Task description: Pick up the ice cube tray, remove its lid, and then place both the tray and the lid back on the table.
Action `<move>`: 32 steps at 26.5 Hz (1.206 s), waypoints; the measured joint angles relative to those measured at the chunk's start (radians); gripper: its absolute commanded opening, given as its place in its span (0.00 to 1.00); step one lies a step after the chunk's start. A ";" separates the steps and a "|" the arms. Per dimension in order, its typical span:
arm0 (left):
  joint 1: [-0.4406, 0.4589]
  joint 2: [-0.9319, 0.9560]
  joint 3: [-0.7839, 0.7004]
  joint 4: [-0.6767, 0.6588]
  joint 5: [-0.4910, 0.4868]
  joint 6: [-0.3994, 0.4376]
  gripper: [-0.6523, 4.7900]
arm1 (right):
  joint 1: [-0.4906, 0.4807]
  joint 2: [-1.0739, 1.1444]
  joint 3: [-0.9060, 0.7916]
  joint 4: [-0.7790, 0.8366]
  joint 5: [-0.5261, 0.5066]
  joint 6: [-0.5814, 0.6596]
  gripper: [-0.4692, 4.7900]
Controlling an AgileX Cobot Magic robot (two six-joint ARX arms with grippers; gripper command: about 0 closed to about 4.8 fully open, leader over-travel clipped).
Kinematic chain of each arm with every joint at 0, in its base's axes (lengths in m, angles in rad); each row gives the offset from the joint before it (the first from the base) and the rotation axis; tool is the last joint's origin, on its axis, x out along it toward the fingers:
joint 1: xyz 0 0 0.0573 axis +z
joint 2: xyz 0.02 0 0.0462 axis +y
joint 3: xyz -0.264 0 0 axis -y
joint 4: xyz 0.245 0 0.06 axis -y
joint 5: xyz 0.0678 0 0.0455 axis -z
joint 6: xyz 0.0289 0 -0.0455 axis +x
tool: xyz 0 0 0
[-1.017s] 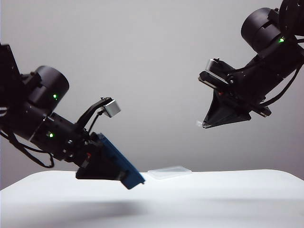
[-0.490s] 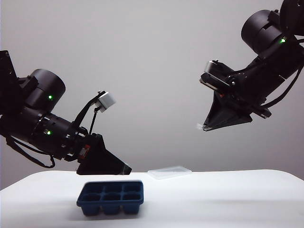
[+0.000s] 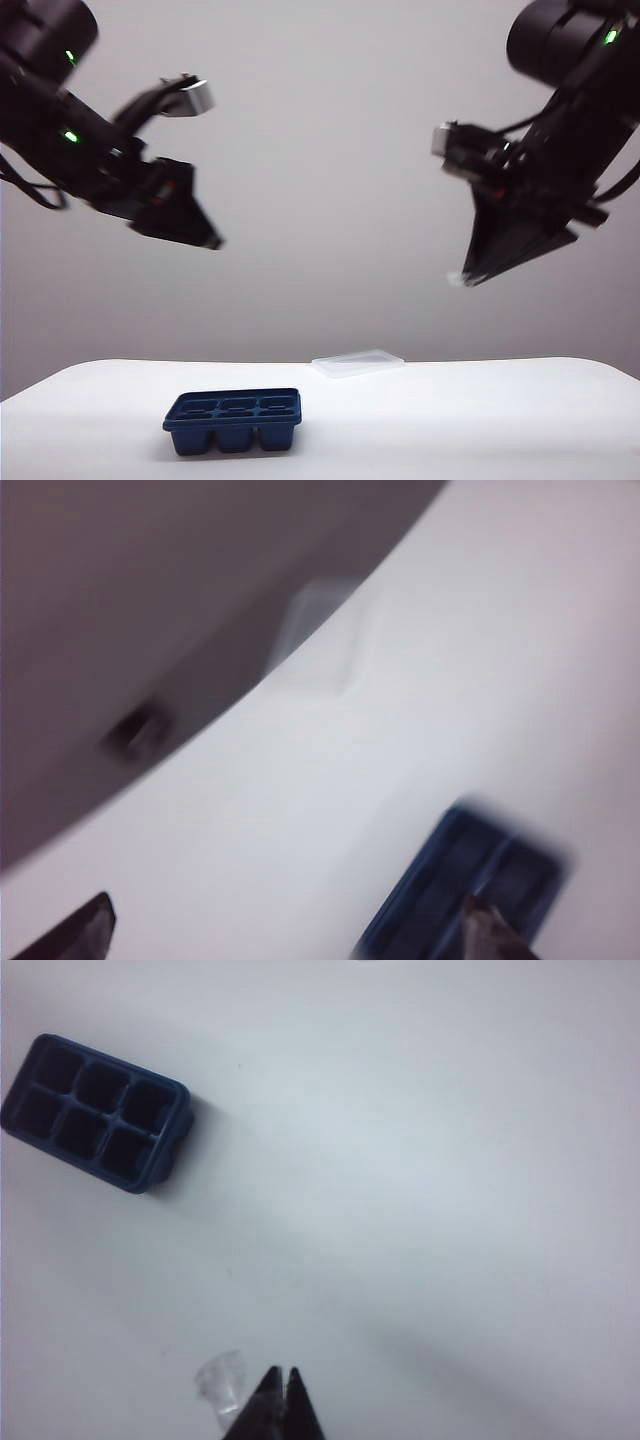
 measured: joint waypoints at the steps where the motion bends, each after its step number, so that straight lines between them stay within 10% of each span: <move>1: 0.001 -0.025 0.000 -0.048 -0.065 -0.013 1.00 | -0.003 -0.025 0.000 -0.014 -0.005 0.013 0.08; 12: 0.002 -0.449 -0.080 -0.299 -0.392 -0.132 1.00 | -0.006 -0.388 -0.001 -0.021 0.044 0.131 0.08; 32: 0.002 -1.085 -0.557 -0.062 -0.513 -0.348 1.00 | -0.006 -1.174 -0.547 0.378 0.312 0.128 0.08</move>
